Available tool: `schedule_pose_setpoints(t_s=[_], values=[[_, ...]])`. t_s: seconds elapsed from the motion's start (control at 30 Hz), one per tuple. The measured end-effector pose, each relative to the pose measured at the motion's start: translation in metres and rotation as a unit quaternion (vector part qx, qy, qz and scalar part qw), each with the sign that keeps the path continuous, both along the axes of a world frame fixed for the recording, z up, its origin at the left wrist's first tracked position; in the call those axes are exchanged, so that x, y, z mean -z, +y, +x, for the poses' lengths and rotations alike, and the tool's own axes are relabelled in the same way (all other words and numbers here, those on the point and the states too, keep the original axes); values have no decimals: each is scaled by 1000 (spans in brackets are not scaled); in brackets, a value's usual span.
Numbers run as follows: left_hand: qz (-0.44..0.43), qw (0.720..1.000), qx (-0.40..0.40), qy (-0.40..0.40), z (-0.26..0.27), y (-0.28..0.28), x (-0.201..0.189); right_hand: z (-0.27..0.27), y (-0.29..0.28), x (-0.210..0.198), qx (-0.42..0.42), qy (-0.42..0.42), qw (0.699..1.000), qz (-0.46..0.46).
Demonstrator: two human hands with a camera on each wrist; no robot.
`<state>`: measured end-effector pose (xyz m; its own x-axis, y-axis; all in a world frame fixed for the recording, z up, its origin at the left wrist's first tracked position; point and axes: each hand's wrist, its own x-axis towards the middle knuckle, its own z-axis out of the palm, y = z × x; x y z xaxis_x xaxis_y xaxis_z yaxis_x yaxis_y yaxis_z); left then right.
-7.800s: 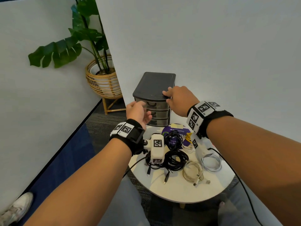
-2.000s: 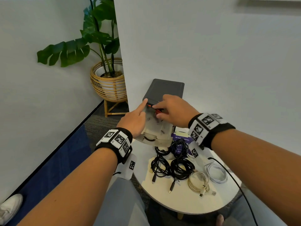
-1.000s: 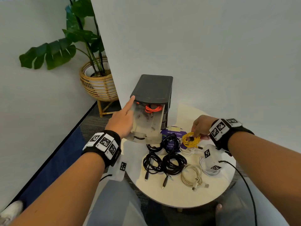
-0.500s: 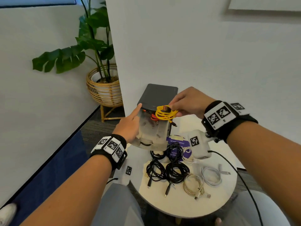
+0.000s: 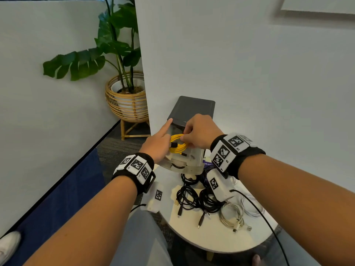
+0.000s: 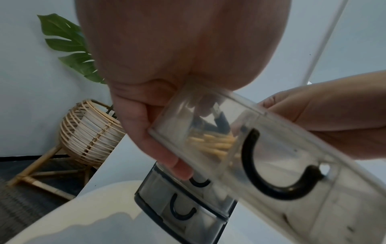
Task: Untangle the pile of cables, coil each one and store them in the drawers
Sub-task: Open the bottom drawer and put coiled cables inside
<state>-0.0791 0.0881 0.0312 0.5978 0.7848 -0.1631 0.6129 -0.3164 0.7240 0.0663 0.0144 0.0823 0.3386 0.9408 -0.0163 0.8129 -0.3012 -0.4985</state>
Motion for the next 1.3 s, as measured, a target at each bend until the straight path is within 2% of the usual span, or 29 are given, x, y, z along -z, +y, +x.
schedule_pose_setpoints(t_s=[0.23,0.43,0.53,0.67,0.73,0.8,0.87,0.97,1.1,1.3], values=[[-6,1000,-17,-19,-1,-3,-3,-5,2,14,-30,-33,999,-22],[-2,1000,-24,-19,-1,-4,-2,13,-15,0,-41,80,996,4],[2,1000,-26,-17,0,-4,0,29,-30,-12,-14,101,995,20],[3,1000,-18,-5,0,-3,2,52,-57,-13,32,65,997,7],[2,1000,-17,0,0,-3,1,59,-72,-4,-6,61,997,-54],[4,1000,-17,2,1,-4,1,58,-84,10,-87,50,986,-137],[8,1000,-22,5,1,-4,1,50,-92,24,-165,15,964,-206],[12,1000,-25,9,2,-4,1,33,-94,46,-252,-63,929,-262],[19,999,-28,11,4,-4,-1,25,-89,65,-283,-89,913,-281],[31,999,-16,18,4,-1,0,25,-87,76,-277,-101,924,-243]])
